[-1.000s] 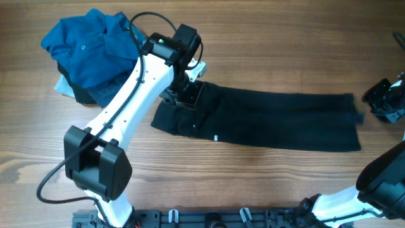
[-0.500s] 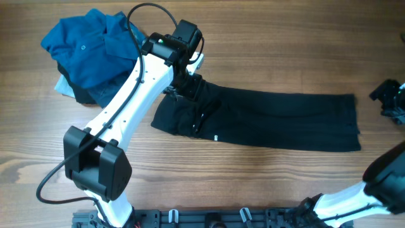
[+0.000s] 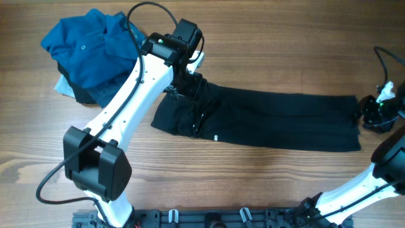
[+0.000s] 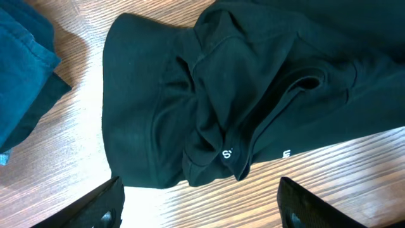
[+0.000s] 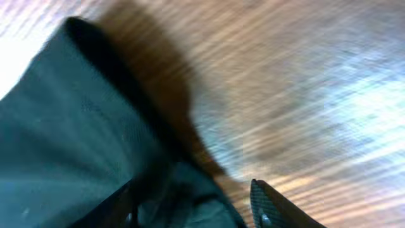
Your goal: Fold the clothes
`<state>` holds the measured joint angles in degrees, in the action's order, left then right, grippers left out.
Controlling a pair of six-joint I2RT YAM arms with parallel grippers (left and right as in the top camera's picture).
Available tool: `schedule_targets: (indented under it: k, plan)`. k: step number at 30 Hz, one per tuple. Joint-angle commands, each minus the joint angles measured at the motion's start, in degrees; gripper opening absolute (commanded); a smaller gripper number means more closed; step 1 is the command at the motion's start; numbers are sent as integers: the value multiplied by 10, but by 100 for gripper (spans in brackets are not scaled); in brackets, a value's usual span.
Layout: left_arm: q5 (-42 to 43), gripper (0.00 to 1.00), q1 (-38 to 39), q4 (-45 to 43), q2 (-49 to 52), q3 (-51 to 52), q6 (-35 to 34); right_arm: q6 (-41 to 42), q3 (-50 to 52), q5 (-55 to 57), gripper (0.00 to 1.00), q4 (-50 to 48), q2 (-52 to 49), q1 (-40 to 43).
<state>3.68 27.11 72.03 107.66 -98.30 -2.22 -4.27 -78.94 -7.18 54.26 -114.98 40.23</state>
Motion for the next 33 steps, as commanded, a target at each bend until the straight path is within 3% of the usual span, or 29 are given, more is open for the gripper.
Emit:
schedule_targets:
  k: [1,4,8,10,13,15,16,18,22,29,33]
  plan:
    - [-6,78,0,-1,-19,-3,-1,31,-1,17,57,-4,2,0]
    - [-6,78,0,1,-19,-3,-1,28,-6,-23,56,-6,23,0]
    - [-6,78,0,-1,-19,-3,-1,30,-5,-86,41,-2,39,0]
    - [-6,80,0,-3,-19,-3,-1,30,-2,-85,33,0,38,-1]
    - [-6,79,0,-2,-19,-3,-1,32,-2,-33,33,-2,38,-1]
    - [-5,79,0,-2,-19,-3,-1,20,-2,1,69,-2,38,-1]
    - [-5,79,0,-2,-19,-3,-1,9,-2,-3,77,0,38,-1]
    - [-6,79,0,-3,-19,-3,-1,-15,0,-4,83,4,38,-1]
    - [-6,79,0,-4,-19,-3,-1,-21,21,22,83,17,38,-1]
    - [-6,79,0,-7,-19,-3,2,-22,89,-1,71,-31,38,-1]
    - [-6,79,0,-7,-19,-3,2,-40,90,-65,52,-61,38,-1]
